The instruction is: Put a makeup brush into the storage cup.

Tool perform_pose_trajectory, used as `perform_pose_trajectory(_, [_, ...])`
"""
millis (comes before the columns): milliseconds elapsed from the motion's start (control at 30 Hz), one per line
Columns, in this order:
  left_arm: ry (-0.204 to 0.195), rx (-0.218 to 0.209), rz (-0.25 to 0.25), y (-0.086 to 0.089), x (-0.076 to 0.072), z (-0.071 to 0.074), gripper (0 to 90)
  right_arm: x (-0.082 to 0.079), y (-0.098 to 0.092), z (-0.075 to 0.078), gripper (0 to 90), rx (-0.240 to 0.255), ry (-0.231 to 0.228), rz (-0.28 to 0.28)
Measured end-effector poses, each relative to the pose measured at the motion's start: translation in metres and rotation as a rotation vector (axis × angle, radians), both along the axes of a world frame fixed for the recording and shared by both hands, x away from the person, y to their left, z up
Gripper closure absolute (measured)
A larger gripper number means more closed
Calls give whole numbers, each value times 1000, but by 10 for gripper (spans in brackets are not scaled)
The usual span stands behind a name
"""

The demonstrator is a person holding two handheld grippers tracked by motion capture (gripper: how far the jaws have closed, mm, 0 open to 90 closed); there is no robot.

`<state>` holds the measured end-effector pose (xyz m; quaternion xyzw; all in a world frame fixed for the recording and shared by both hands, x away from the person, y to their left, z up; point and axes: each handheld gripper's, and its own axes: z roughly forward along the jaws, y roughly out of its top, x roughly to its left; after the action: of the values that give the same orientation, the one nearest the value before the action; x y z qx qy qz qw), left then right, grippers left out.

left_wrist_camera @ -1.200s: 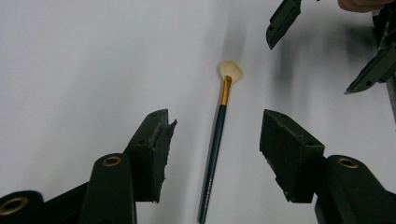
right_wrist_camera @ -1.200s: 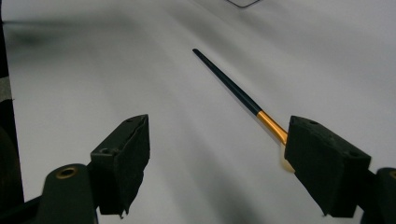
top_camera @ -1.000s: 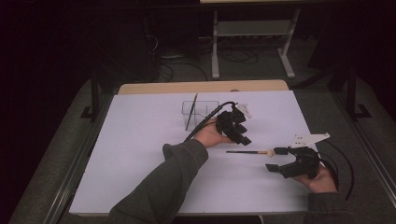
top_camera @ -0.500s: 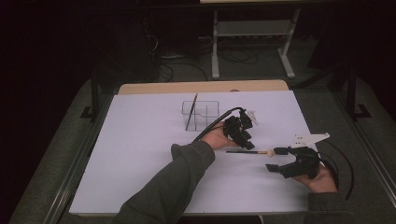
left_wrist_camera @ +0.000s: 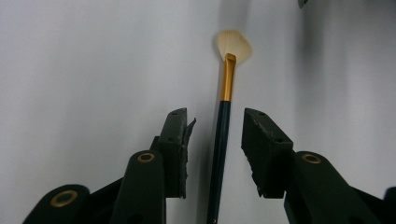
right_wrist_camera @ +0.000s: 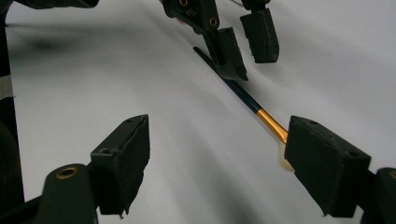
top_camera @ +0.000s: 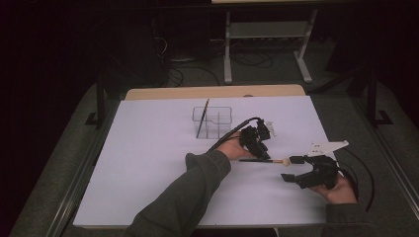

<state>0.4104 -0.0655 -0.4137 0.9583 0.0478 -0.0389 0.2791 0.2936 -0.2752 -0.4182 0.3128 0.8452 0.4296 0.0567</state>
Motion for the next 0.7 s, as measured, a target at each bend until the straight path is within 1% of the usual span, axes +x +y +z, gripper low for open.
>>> perform_pose_trajectory(133, [-4,9,-6,-2,0,-3,630,0,0,0,214,3,2,0])
perform_pose_trajectory(267, [2,28,-13,-5,-1,-6,653,0,0,0,214,3,1,2])
perform_pose_trajectory(333, [0,31,-16,-6,-1,-8,665,0,0,0,214,3,3,2])
perform_pose_trajectory(433, [-10,49,-22,-8,-2,-10,682,0,0,0,213,6,0,3])
perform_pose_trajectory(500, [-7,43,-23,-9,-2,-12,695,0,0,0,214,5,-2,3])
perform_pose_trajectory(667, [-7,59,-24,-10,-3,-14,729,1,0,0,214,3,1,6])
perform_pose_trajectory(700, [-4,68,-27,-10,-3,-14,738,1,0,0,214,3,0,6])
